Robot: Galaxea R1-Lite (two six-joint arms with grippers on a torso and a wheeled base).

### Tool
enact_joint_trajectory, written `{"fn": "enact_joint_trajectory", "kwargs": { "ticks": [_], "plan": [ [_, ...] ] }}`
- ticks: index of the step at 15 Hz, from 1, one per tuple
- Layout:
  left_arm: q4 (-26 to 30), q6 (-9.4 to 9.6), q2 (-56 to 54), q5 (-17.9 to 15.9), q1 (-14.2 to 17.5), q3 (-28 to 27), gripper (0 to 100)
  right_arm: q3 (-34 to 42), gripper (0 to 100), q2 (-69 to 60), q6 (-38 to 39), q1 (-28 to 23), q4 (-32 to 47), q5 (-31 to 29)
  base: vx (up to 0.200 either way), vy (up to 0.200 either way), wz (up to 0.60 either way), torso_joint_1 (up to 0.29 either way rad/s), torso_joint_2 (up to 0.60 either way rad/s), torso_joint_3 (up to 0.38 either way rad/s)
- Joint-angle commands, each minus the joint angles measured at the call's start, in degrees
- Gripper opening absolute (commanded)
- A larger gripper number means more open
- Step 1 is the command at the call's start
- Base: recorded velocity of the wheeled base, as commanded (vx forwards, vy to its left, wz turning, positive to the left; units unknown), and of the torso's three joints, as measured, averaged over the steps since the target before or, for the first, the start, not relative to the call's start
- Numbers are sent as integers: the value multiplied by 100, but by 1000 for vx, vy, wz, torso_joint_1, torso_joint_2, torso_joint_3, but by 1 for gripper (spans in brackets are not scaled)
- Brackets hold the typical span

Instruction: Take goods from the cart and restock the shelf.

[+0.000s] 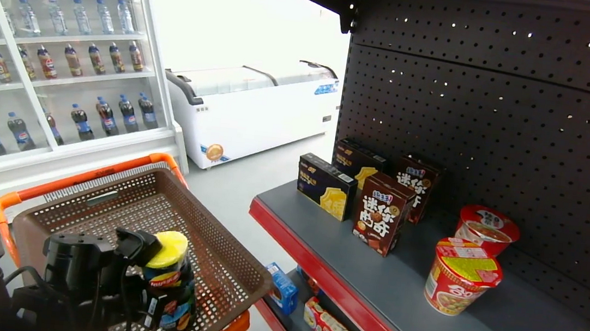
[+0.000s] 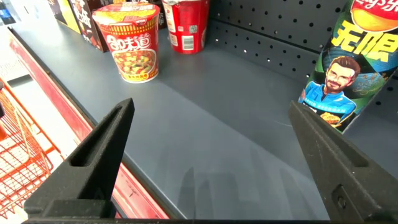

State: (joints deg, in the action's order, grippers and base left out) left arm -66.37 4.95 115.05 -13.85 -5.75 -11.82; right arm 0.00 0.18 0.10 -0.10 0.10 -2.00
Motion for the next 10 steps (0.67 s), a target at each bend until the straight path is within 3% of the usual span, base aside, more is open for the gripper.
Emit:
{"fn": "enact_joint_trajectory", "kwargs": {
  "ticks": [1, 4, 6, 8, 9, 10],
  "plan": [
    [-34, -20, -484, 181, 83, -39, 0, 0, 100, -1, -1, 1, -1, -2, 0, 0, 0, 0, 0, 0],
    [352, -12, -1328, 400, 593, -268, 0, 0, 100, -1, -1, 1, -1, -2, 0, 0, 0, 0, 0, 0],
    [1829, 15, -2523, 374, 988, -742, 0, 0, 100, -1, -1, 1, -1, -2, 0, 0, 0, 0, 0, 0],
    [2145, 15, -2752, 374, 1041, -839, 0, 0, 100, -1, -1, 1, -1, -2, 0, 0, 0, 0, 0, 0],
    [3218, -12, -3701, 251, 1129, -1024, 0, 0, 100, -1, -1, 1, -1, -2, 0, 0, 0, 0, 0, 0],
    [3763, -29, -4255, 181, 1138, -1006, 0, 0, 100, -1, -1, 1, -1, -2, 0, 0, 0, 0, 0, 0]
  ]
}}
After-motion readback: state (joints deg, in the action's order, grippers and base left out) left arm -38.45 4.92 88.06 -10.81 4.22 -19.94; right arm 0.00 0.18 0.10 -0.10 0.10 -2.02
